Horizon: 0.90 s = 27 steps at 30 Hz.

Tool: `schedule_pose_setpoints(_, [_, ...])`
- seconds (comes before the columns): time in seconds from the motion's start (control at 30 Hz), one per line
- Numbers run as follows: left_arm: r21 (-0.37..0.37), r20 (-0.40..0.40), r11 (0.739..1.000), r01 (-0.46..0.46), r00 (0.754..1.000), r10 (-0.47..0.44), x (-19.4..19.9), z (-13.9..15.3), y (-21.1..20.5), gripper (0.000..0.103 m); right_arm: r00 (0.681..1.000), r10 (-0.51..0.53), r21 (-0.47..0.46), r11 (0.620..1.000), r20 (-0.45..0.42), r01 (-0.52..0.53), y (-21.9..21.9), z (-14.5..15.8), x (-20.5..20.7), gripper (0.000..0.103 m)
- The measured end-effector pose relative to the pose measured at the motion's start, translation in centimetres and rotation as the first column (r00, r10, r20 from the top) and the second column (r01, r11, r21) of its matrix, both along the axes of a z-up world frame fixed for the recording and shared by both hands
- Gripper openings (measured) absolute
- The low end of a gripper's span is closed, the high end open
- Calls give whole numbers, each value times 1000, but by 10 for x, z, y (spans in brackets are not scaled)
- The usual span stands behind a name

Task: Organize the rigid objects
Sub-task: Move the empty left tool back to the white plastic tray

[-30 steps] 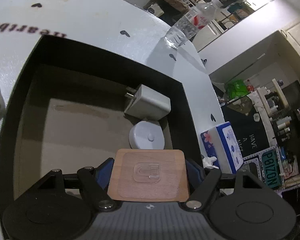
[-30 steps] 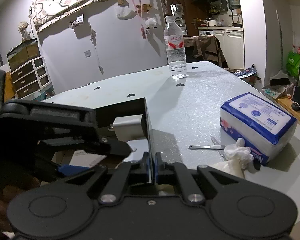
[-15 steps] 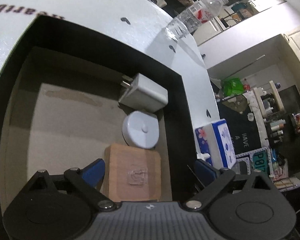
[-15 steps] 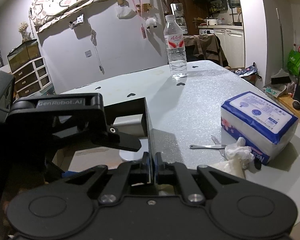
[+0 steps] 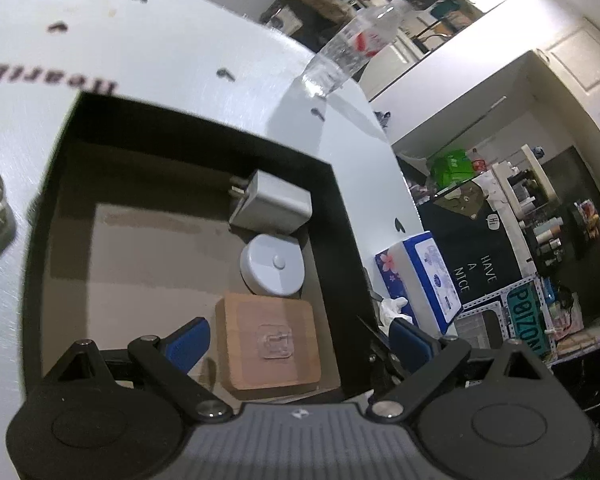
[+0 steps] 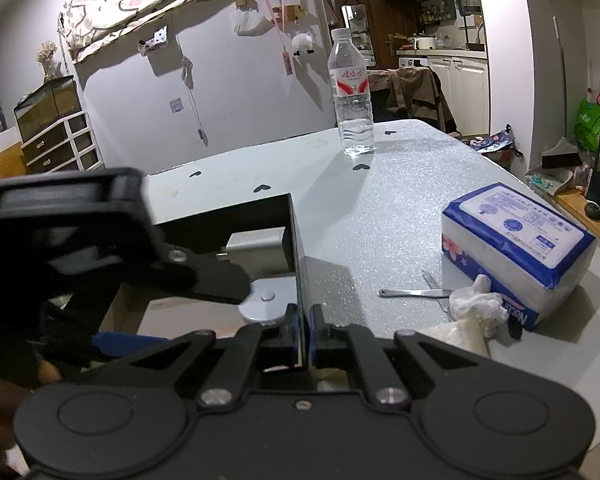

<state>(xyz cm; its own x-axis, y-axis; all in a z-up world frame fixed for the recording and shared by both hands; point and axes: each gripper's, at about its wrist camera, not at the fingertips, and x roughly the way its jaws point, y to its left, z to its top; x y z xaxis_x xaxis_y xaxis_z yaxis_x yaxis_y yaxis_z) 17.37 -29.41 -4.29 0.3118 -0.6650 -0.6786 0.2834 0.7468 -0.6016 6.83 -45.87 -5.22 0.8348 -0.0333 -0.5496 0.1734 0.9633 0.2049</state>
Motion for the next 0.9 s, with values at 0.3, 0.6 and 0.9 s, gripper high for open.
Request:
schedule_pose_setpoints(0.3, [38,162,998,41,986,-47,-26,22,26,99,1000,-6,-12,1000,-13,6,2,0,3,6])
schedule_pose_setpoints(0.6, [104,373,995,2,927,-41,-52,38,65,103,1000,-7,-30,1000,-27,6,5,1,4,5])
schedule_pose_setpoints(0.9, [182,493,980,-74,870,-26,-62,36,112,103,1000,-4,-17,1000,-25,4,4,4,3,8])
